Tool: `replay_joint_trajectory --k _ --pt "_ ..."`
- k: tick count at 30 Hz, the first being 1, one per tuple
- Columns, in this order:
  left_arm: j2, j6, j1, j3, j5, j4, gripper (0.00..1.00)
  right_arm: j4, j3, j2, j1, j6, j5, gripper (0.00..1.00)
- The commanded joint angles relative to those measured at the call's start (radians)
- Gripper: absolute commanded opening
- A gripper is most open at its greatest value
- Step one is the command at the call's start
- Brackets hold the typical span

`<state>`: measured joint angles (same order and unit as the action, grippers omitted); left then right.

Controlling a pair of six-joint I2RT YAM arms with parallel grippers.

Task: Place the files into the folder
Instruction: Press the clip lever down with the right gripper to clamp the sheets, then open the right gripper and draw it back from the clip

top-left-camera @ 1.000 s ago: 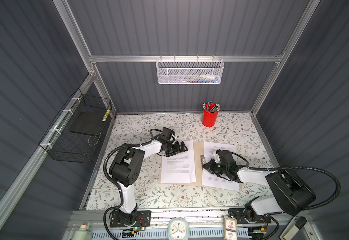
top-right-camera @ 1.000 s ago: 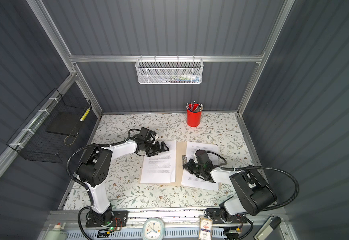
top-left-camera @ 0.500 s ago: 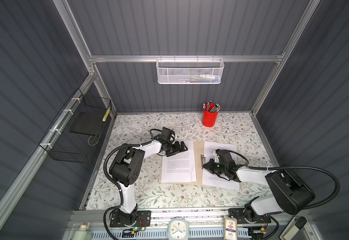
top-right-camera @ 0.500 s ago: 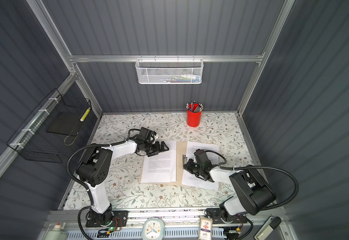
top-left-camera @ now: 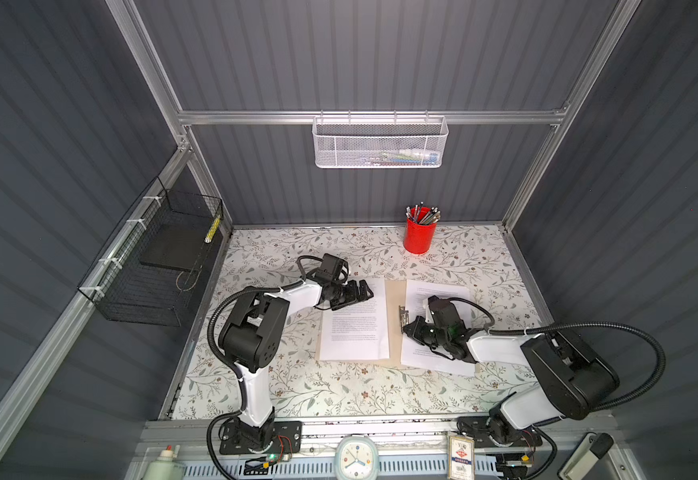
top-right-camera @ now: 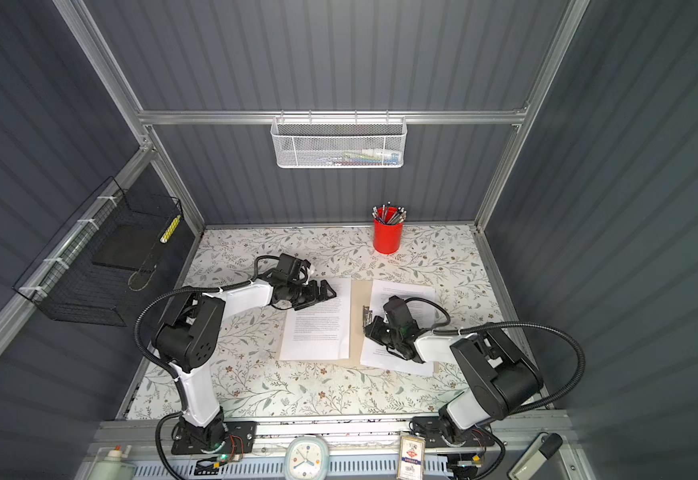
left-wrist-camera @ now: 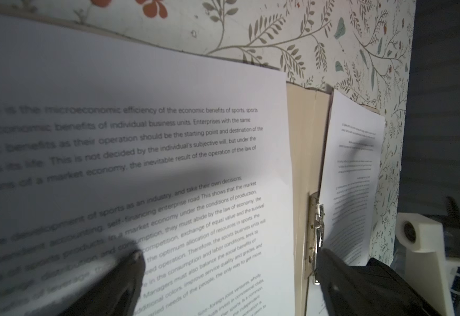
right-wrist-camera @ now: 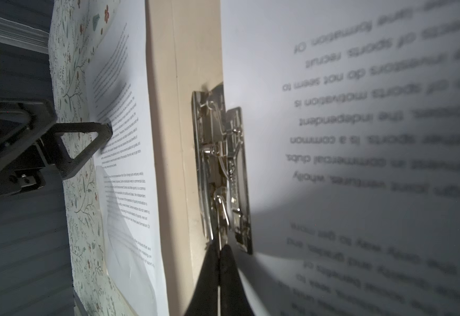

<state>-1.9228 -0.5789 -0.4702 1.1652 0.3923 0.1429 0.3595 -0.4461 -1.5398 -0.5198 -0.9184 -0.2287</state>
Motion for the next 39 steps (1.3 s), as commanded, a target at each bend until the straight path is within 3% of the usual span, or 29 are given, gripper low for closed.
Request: replay_joint_trajectory --k 1,6,9,12,17,20,23,26,30,37,39 --pt "-0.124 0.011 0.022 -0.093 -0.137 0.214 1.0 -0.38 0.068 -0.165 -0.015 0.012 0.167 0.0" --pt "-0.116 0.01 0.021 -0.102 -0.133 0.205 1.0 -0.383 0.05 -0.198 -0.03 0.018 0.167 0.0" --pt "-0.117 0.013 0.021 -0.102 -0.121 0.2 1.0 -0.409 0.029 -0.128 -0.055 0.039 0.164 0.0" --pt "-0.094 0.011 0.021 -0.102 -0.097 0.195 1.0 -0.398 -0.022 -0.035 -0.085 0.109 0.075 0.01" --pt "0.009 0.02 0.021 -0.054 -0.027 0.205 1.0 -0.422 -0.155 0.1 -0.1 0.257 -0.031 0.5" --pt "0.078 0.032 0.023 -0.002 -0.009 0.232 1.0 -0.474 -0.25 0.111 -0.074 0.317 -0.096 0.63" --pt "0.169 0.037 0.03 0.014 -0.053 0.28 1.0 -0.521 -0.269 0.184 -0.048 0.334 -0.088 0.75" --pt "0.27 0.035 0.075 -0.034 -0.122 0.317 1.0 -0.591 -0.235 0.285 0.042 0.35 -0.081 0.87" --pt "0.373 0.058 0.165 -0.156 -0.107 0.32 1.0 -0.676 -0.161 0.394 0.209 0.392 -0.08 0.99" --pt "0.393 0.145 0.225 -0.29 -0.077 0.304 1.0 -0.645 -0.033 0.441 0.458 0.375 -0.198 0.99" --pt "0.368 0.151 0.225 -0.298 -0.073 0.296 1.0 -0.647 -0.021 0.43 0.5 0.334 -0.172 0.99"
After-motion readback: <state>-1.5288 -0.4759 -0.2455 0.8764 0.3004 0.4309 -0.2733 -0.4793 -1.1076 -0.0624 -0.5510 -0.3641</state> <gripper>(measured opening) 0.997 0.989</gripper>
